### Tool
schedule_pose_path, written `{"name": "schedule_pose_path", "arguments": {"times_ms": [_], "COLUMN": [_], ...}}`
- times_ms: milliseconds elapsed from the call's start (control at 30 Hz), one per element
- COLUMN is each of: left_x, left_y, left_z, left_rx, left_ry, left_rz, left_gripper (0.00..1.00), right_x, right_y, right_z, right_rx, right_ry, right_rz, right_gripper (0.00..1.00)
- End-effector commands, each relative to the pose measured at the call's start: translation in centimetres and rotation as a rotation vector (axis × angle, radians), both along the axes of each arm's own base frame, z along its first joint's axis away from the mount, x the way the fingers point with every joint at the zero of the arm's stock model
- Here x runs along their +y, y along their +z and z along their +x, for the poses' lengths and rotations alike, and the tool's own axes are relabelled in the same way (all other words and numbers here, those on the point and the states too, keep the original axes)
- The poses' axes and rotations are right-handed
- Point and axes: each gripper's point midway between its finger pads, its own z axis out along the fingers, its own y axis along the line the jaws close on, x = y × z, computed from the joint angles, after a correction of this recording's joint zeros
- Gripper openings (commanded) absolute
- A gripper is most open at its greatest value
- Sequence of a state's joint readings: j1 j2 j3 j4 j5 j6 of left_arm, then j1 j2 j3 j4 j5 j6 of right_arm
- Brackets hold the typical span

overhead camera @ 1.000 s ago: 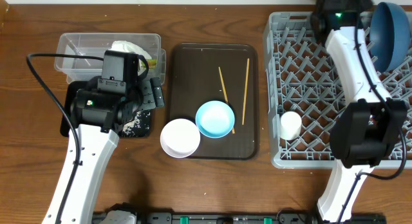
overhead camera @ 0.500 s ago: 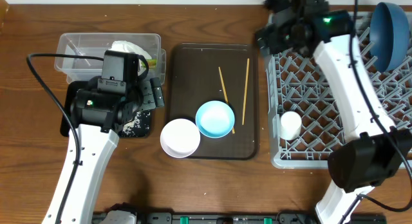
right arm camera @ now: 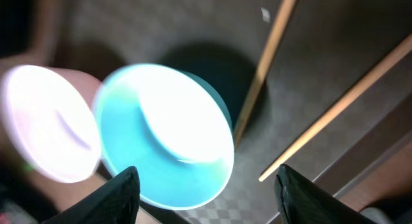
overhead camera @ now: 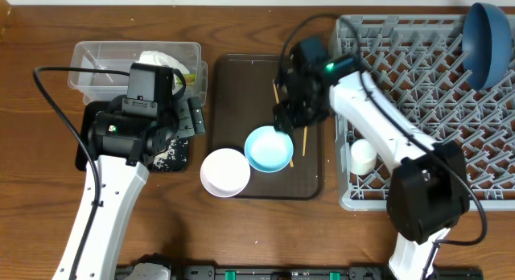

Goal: Sort waste into correct bins and load items into the dishwasher rack
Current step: 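Reach the right gripper to the light-blue bowl and grasp its rim, then place the light-blue bowl upright in the rack's back row with the right gripper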

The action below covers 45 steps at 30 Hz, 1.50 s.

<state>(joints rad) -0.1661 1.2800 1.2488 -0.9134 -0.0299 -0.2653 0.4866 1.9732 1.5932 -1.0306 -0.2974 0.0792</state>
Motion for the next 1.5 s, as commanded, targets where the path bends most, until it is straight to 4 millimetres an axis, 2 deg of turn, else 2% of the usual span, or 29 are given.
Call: {"name": "schedule_pose_path", "arguments": {"times_ms": [0, 67, 233, 367, 433, 500, 600, 700, 900, 1033, 1167, 1300, 1367, 1467], "left_x": [0.2, 0.2, 0.2, 0.2, 0.2, 0.2, 0.2, 0.2, 0.2, 0.2, 0.2, 0.2, 0.2, 0.2], "left_y": [0.6, 0.6, 0.6, 0.6, 0.6, 0.6, 0.6, 0.6, 0.6, 0.6, 0.6, 0.6, 0.6, 0.6], "left_z": [0.1, 0.1, 0.1, 0.1, 0.1, 0.1, 0.1, 0.1, 0.1, 0.1, 0.1, 0.1, 0.1, 0.1], "left_rx": [-0.017, -0.016, -0.017, -0.017, -0.016, -0.017, -0.016, -0.017, -0.017, -0.017, -0.017, -0.016, -0.017, -0.016], "left_ry": [0.007, 0.007, 0.007, 0.007, 0.007, 0.007, 0.007, 0.007, 0.007, 0.007, 0.007, 0.007, 0.007, 0.007], "left_rz": [0.005, 0.005, 0.005, 0.005, 0.005, 0.005, 0.005, 0.005, 0.005, 0.005, 0.005, 0.005, 0.005, 0.005], "left_gripper": [0.91, 0.91, 0.91, 0.91, 0.91, 0.91, 0.91, 0.91, 0.91, 0.91, 0.91, 0.91, 0.91, 0.91], "right_x": [-1.4, -1.4, -1.5, -1.8, -1.9, -1.8, -1.6, -1.4, -1.7, -3.5, -7.5, -12.4, -15.9, -21.2], "right_y": [-2.5, -3.8, -6.4, -7.7, -7.9, -7.8, -7.4, -6.5, -1.9, 2.2, 6.9, 11.6, 14.3, 17.9], "right_z": [-0.7, -1.3, -1.9, -2.5, -2.6, -2.5, -2.1, -1.5, 0.8, 2.9, 5.6, 8.1, 9.3, 10.1], "right_rx": [0.007, 0.010, 0.008, 0.018, 0.020, 0.016, 0.005, -0.013, -0.097, -0.207, -0.358, -0.529, -0.645, -0.808], "right_ry": [-0.066, -0.063, -0.089, -0.104, -0.103, -0.103, -0.109, -0.111, -0.141, -0.188, -0.288, -0.426, -0.537, -0.726], "right_rz": [-0.114, -0.122, -0.114, -0.117, -0.120, -0.117, -0.109, -0.097, -0.091, -0.146, -0.258, -0.359, -0.459, -0.661], "right_gripper": [0.62, 0.59, 0.35, 0.28, 0.16, 0.09, 0.03, 0.02, 0.01, 0.01, 0.01, 0.01, 0.01, 0.01]}}
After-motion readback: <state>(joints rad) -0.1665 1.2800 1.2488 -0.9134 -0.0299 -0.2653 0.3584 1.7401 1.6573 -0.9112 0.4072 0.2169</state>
